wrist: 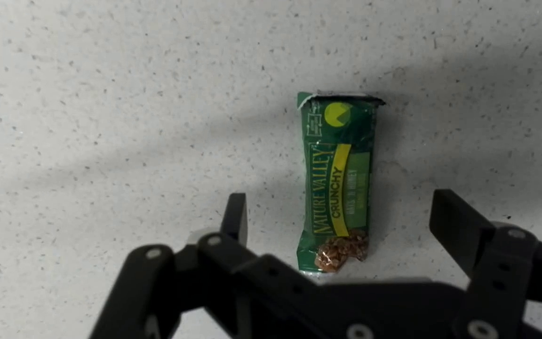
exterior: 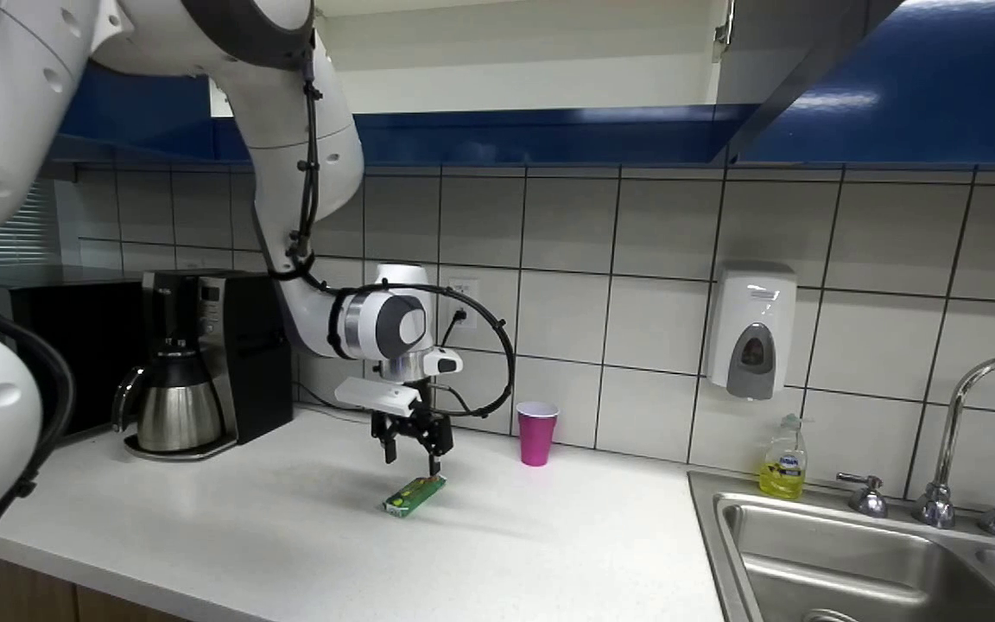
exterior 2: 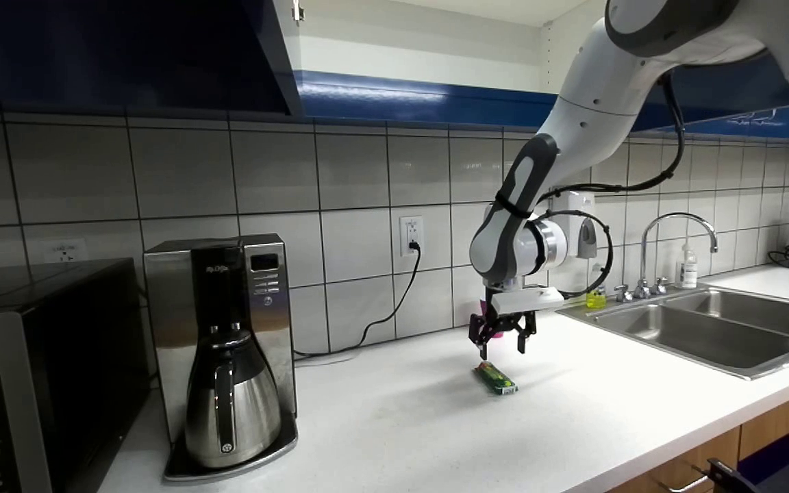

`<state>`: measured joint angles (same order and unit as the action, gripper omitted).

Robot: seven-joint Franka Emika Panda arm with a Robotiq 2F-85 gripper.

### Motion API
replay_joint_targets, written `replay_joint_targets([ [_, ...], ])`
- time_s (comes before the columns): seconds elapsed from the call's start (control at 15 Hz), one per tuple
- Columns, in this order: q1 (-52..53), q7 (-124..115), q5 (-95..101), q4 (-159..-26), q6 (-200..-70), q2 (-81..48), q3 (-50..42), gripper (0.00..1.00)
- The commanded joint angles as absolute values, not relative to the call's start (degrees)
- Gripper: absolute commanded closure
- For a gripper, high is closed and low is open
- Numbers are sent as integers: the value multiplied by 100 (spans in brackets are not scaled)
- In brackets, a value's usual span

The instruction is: Put the green sachet in the top cabinet

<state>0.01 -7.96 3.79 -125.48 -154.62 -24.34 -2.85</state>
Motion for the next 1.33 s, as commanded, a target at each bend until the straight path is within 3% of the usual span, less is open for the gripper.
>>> replay_joint_targets([
  [0.0,48,-733,258,-12091,-15299,-2845,-252,0],
  [1.27,276,-857,322,-11629,-15263,-3547,-350,0],
])
